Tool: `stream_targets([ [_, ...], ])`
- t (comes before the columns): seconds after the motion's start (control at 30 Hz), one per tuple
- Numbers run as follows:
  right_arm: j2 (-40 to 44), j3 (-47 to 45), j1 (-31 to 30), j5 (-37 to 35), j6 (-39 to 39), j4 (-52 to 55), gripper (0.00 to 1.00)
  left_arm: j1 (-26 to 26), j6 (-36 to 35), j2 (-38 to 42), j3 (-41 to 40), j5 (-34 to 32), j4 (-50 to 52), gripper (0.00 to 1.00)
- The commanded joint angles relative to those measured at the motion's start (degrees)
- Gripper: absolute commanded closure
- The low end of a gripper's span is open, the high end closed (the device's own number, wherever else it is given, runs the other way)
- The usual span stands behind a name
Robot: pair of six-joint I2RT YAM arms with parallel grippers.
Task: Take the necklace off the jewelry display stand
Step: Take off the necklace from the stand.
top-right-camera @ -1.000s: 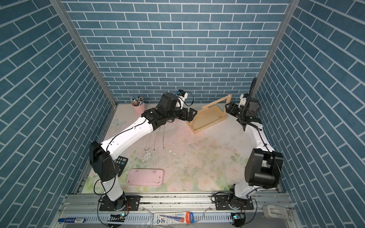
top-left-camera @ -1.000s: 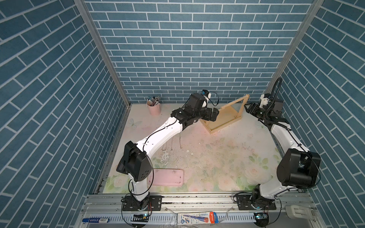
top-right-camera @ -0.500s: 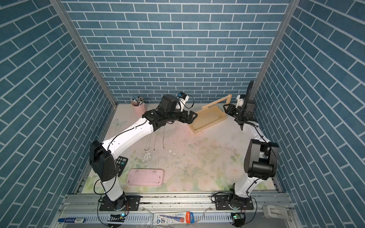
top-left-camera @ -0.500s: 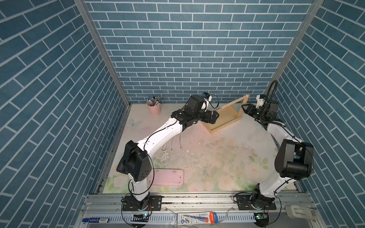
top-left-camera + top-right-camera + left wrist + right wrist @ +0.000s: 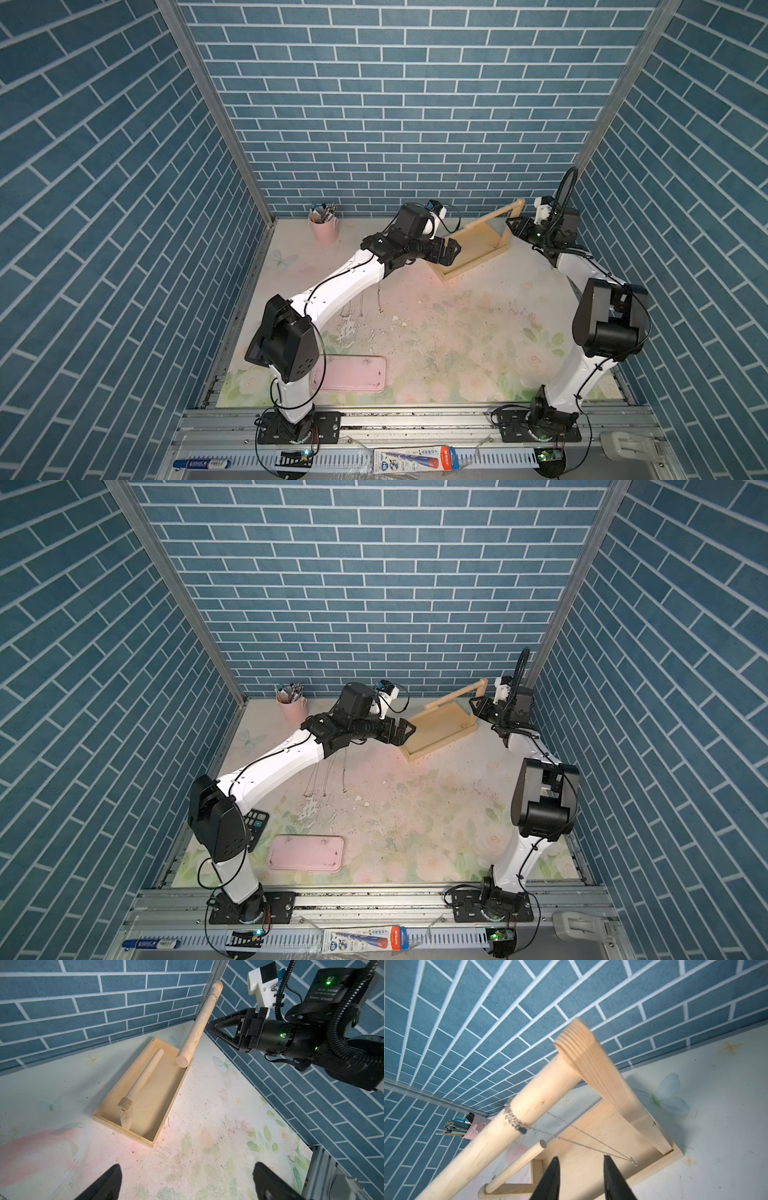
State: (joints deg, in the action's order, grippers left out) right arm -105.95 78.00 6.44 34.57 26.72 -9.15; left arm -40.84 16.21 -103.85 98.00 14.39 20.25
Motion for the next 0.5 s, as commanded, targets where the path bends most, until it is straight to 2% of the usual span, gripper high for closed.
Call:
stream_targets([
  [0.0, -1.64, 2.85, -0.28, 1.32, -0.41, -1.88, 0.65, 0.89, -0.3, -0.34, -0.5, 0.65, -0.87, 0.01],
  [0.23, -4.25, 5.53, -0.5, 2.28, -0.7, -2.4, 0.69, 1.63, 0.42, -0.91, -0.53, 1.4, -1.09, 0.01],
  [0.47, -5.04, 5.72, -0.81, 2.8, -0.78, -3.16, 0.8, 1.9, 0.58, -1.61, -0.22, 2.82, -1.09, 0.01],
])
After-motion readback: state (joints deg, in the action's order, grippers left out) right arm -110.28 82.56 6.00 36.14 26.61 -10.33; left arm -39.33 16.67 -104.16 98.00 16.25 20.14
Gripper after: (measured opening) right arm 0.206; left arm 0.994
